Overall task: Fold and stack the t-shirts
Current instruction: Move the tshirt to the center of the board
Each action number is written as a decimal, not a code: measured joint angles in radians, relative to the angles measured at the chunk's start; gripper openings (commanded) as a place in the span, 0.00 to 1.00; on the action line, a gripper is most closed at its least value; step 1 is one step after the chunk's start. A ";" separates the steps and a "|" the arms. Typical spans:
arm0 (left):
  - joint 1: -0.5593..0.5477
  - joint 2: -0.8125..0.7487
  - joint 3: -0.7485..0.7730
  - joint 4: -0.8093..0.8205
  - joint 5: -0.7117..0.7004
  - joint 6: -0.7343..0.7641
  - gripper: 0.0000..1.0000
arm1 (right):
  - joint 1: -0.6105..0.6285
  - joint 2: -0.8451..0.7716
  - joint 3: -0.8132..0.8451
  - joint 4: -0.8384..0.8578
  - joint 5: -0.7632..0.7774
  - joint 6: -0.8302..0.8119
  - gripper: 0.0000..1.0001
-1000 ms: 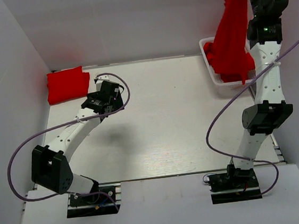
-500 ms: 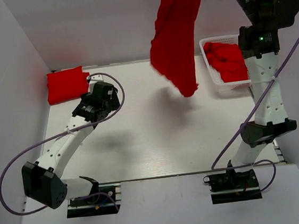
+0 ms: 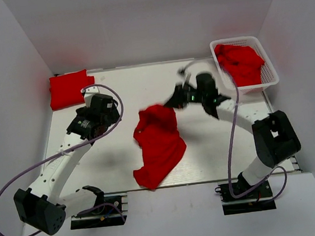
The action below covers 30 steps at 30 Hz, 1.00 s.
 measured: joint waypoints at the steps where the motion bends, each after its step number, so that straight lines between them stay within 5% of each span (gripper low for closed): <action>1: 0.000 0.000 -0.008 -0.015 0.000 -0.008 1.00 | 0.022 -0.004 -0.097 -0.039 0.001 -0.040 0.00; 5: 0.000 0.000 -0.037 -0.045 0.011 -0.024 1.00 | 0.113 -0.076 -0.306 -0.240 0.003 -0.197 0.05; 6: 0.000 0.000 -0.042 -0.049 0.019 -0.027 1.00 | 0.128 -0.102 -0.312 -0.274 0.013 -0.233 0.17; 7: 0.000 0.000 -0.046 -0.050 0.029 -0.029 1.00 | 0.137 -0.120 -0.312 -0.291 0.023 -0.259 0.44; 11: 0.000 0.005 -0.057 -0.064 0.075 -0.031 1.00 | 0.158 -0.155 -0.308 -0.360 0.076 -0.345 0.90; 30: 0.000 -0.011 -0.005 -0.101 0.211 0.046 1.00 | 0.165 -0.394 -0.067 -0.612 0.554 -0.286 0.90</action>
